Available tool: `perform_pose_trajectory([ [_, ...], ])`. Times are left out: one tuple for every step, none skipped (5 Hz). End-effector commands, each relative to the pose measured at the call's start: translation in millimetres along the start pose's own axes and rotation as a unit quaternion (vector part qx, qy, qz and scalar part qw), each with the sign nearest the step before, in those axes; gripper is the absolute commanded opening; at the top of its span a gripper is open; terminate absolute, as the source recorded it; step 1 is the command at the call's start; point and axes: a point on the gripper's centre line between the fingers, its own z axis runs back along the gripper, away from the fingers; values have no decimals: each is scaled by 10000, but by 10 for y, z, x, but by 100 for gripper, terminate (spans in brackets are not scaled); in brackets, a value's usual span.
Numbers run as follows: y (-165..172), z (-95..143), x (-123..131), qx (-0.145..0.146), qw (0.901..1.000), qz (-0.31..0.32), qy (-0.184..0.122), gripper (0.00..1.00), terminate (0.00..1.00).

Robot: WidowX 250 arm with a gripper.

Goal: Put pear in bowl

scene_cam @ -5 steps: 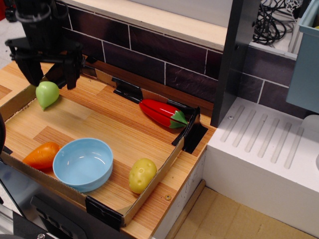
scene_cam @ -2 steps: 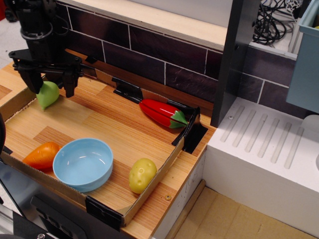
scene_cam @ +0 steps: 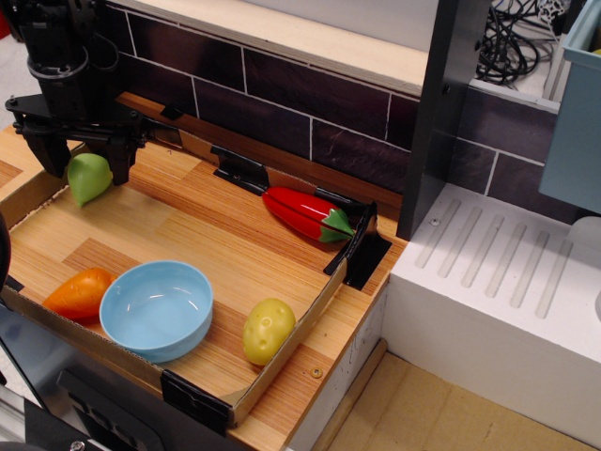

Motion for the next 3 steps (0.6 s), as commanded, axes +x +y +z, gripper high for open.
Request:
perform_pose_trajectory([
  [56, -100, 82, 139, 9997, -59, -165, 100, 0],
  [15, -152, 109, 166, 9997, -72, -157, 100, 0],
  [-28, -166, 118, 80, 9998, -64, -194, 100, 0],
])
